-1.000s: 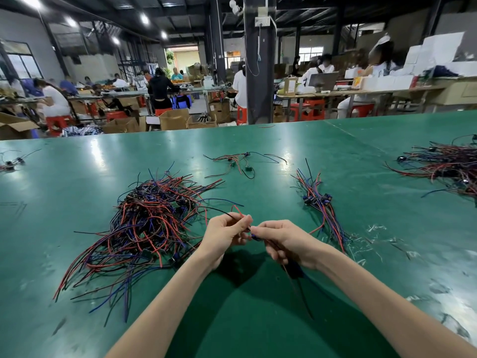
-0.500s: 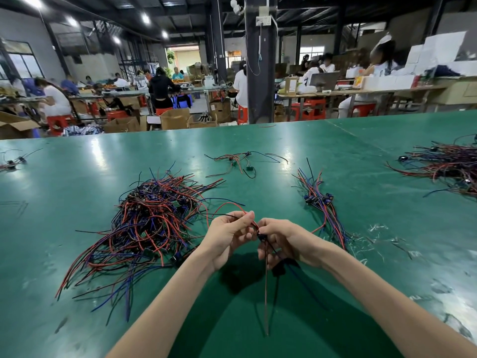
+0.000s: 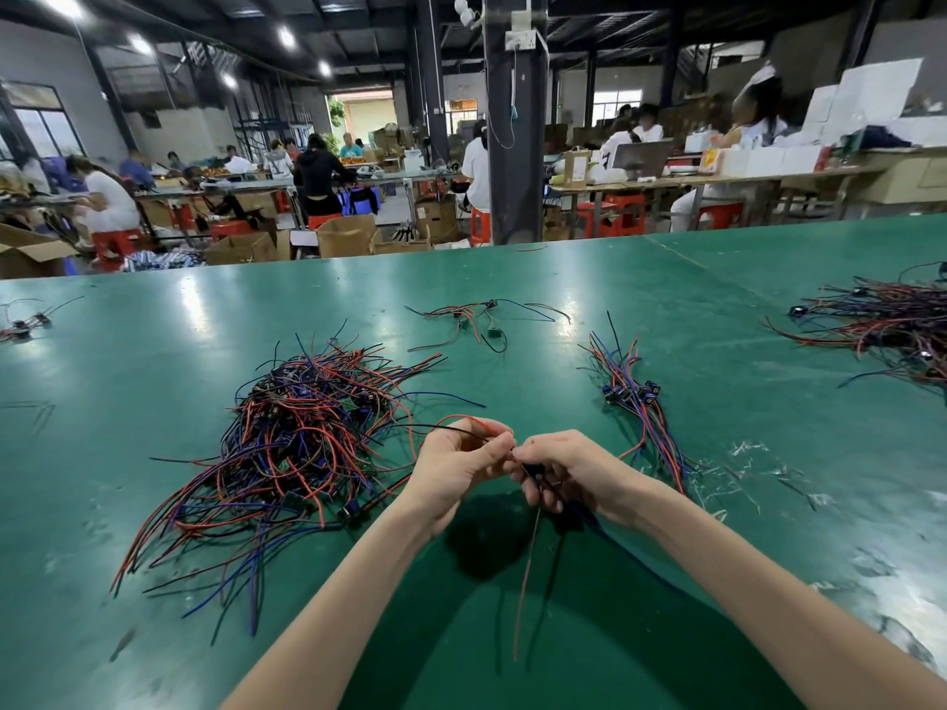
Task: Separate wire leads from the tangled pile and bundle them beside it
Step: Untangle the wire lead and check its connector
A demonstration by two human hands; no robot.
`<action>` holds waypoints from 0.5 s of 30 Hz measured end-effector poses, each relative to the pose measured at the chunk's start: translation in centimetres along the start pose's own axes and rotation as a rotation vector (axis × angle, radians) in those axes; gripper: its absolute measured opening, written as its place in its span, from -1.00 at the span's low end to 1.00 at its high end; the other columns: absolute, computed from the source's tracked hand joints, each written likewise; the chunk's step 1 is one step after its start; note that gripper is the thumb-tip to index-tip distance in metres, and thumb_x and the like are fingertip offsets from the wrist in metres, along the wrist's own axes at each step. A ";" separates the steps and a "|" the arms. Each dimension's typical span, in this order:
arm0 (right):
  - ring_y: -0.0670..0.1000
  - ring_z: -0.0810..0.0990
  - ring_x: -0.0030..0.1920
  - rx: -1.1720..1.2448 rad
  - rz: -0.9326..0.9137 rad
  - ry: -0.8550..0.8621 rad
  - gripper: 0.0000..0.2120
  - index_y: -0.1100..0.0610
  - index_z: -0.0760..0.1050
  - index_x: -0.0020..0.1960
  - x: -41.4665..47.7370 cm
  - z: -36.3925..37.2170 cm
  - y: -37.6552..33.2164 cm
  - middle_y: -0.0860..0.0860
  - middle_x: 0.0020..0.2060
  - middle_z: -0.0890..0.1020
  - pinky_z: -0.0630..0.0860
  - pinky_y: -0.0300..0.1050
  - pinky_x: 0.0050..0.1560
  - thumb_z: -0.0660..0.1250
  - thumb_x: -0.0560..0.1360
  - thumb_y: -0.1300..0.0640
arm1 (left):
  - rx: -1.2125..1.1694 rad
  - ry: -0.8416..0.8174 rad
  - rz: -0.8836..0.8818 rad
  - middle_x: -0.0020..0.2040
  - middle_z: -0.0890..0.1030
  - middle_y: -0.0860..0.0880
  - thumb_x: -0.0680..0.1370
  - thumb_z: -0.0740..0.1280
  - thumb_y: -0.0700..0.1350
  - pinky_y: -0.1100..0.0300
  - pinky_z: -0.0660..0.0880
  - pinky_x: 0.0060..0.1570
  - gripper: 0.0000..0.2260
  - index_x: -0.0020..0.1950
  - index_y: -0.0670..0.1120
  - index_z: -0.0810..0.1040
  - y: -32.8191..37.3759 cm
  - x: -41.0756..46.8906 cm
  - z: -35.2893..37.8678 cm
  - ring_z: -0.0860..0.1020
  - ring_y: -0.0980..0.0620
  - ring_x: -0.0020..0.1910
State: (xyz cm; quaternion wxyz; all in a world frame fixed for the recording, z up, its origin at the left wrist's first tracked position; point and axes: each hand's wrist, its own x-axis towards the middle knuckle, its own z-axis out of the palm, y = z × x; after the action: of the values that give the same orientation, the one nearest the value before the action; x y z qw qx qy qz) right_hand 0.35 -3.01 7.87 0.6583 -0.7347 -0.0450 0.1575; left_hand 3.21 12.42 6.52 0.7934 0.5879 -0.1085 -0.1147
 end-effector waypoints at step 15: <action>-0.05 0.35 -0.59 -0.037 -0.066 0.078 -0.66 0.22 0.53 -0.37 -0.1 0.3 0.1 0.10 -0.58 0.52 0.28 -0.29 -0.54 0.19 0.55 0.21 | 0.223 0.083 0.171 -0.42 0.57 0.00 0.47 0.40 -0.27 0.32 0.47 -0.42 -0.92 -0.20 -0.17 0.54 -0.5 -0.1 0.4 0.49 0.15 -0.48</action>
State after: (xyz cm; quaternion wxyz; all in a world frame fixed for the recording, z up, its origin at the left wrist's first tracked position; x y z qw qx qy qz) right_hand 0.13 -2.73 7.81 0.6507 -0.7505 -0.0464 0.1058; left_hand 2.97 11.94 6.17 0.7339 0.6652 -0.1372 -0.0097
